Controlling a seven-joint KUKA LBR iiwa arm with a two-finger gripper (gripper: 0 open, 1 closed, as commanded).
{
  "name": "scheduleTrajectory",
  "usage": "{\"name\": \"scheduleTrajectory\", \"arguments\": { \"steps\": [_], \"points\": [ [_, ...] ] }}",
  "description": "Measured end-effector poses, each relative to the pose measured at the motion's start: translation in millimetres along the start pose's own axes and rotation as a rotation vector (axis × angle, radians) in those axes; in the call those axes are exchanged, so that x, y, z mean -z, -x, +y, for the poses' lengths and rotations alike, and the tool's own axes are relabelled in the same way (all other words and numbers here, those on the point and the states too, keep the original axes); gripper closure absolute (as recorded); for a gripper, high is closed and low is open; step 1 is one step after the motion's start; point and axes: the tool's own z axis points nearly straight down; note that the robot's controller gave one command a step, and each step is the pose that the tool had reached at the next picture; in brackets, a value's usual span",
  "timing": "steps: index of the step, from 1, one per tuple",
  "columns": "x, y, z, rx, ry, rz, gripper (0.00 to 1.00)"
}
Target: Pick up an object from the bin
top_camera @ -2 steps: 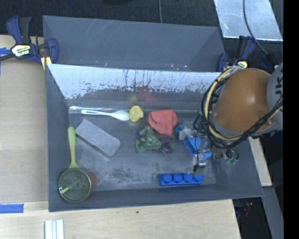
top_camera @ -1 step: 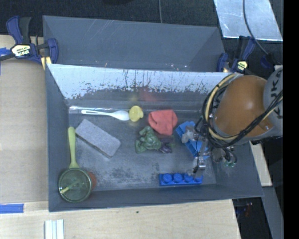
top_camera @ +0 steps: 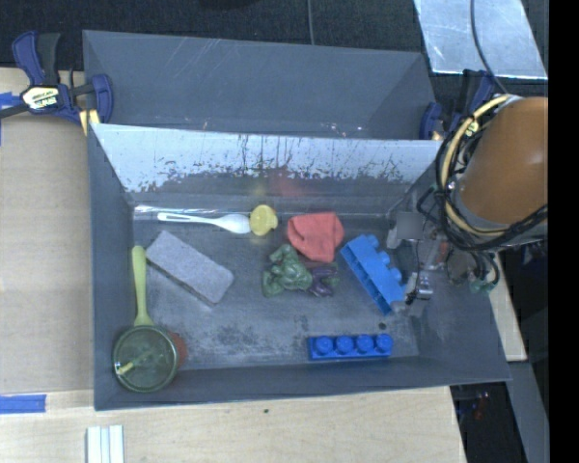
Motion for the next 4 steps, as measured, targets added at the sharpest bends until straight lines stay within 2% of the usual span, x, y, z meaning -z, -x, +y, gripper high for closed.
{"name": "scheduleTrajectory", "arguments": {
  "steps": [1,2,3,4],
  "points": [
    [60,19.6,-20,-0.108,0.000,-0.001,0.00],
    [-5,31.5,-11,-0.008,-0.001,-0.009,0.00],
    [-20,69.8,37,-0.113,-0.002,-0.014,0.00],
    [-76,68.8,28,0.051,-0.003,-0.018,0.00]
  ]
}}
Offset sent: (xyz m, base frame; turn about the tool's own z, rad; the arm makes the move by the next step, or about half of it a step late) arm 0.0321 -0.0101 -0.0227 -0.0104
